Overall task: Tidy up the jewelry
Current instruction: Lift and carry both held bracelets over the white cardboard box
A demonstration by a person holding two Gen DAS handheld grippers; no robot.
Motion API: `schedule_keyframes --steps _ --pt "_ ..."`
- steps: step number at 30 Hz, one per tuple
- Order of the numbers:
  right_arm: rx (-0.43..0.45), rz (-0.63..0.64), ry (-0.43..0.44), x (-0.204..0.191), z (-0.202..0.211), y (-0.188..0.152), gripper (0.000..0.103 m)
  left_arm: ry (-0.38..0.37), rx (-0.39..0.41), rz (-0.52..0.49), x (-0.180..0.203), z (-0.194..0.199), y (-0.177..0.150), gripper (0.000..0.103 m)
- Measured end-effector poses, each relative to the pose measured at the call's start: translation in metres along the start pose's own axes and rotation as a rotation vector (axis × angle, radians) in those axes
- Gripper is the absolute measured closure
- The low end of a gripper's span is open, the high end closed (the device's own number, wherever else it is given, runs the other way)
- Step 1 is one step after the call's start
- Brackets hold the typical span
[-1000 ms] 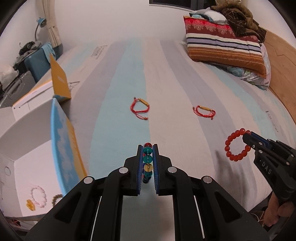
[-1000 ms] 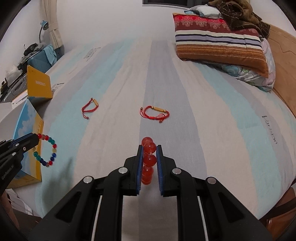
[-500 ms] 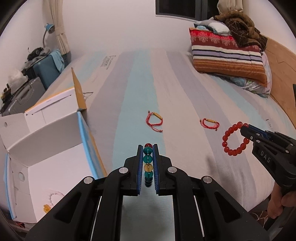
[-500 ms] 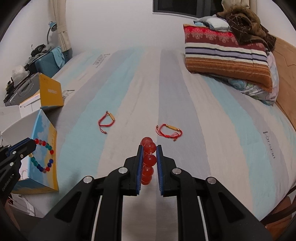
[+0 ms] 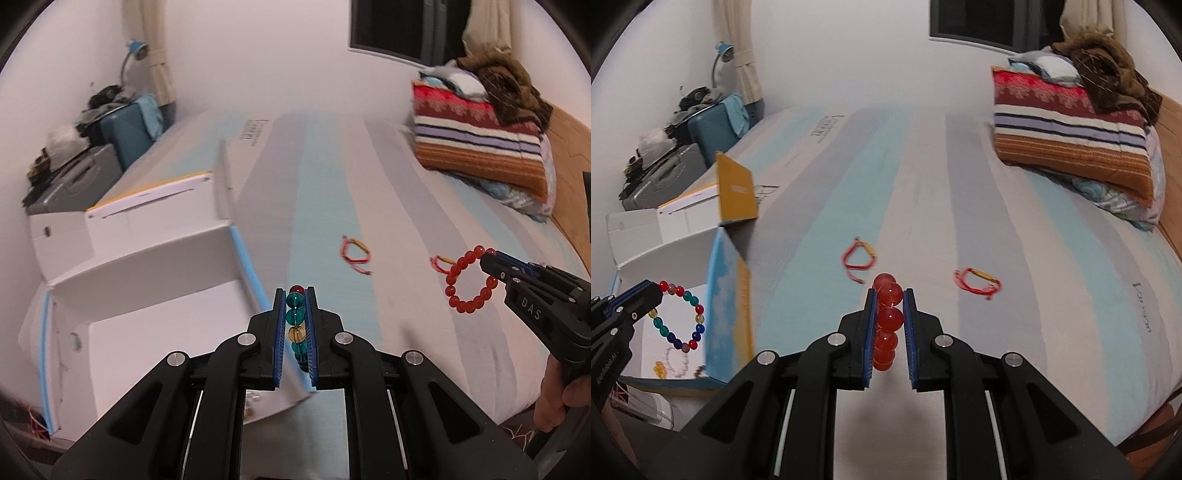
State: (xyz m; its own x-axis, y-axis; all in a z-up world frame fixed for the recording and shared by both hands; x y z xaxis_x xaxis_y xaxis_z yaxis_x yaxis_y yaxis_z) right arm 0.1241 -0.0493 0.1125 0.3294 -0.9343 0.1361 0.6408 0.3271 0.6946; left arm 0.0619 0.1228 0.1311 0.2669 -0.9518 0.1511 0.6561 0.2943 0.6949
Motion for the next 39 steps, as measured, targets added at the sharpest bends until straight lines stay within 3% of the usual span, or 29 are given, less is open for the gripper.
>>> schedule_keyframes --steps 10,23,31,39 --pt "0.048 0.091 0.067 -0.084 0.008 0.032 0.090 0.078 0.026 0.073 -0.076 0.019 0.009 0.094" --pt "0.084 0.200 0.153 -0.193 0.008 0.044 0.090 0.170 0.018 0.197 -0.181 0.026 -0.014 0.094" --pt "0.081 0.252 0.193 -0.240 -0.003 0.039 0.090 0.205 0.003 0.241 -0.215 0.021 -0.026 0.094" --pt "0.048 0.269 0.208 -0.262 -0.026 0.021 0.090 0.233 -0.022 0.255 -0.230 0.004 -0.038 0.094"
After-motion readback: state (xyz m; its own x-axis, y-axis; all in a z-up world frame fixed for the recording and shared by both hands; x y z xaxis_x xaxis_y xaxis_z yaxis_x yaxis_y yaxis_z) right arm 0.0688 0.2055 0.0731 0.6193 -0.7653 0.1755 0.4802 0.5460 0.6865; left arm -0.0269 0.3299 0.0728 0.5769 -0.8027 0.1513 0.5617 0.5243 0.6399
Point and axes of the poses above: each gripper's, at about its wrist camera, not at the fingertips, and z roughly against the way its jaws point, x to its right, y to its top, the point moved 1 cm from there along -z, roughly the way its jaws point, and after that the axes turned 12 degrees about z, right-handed, at the moved point
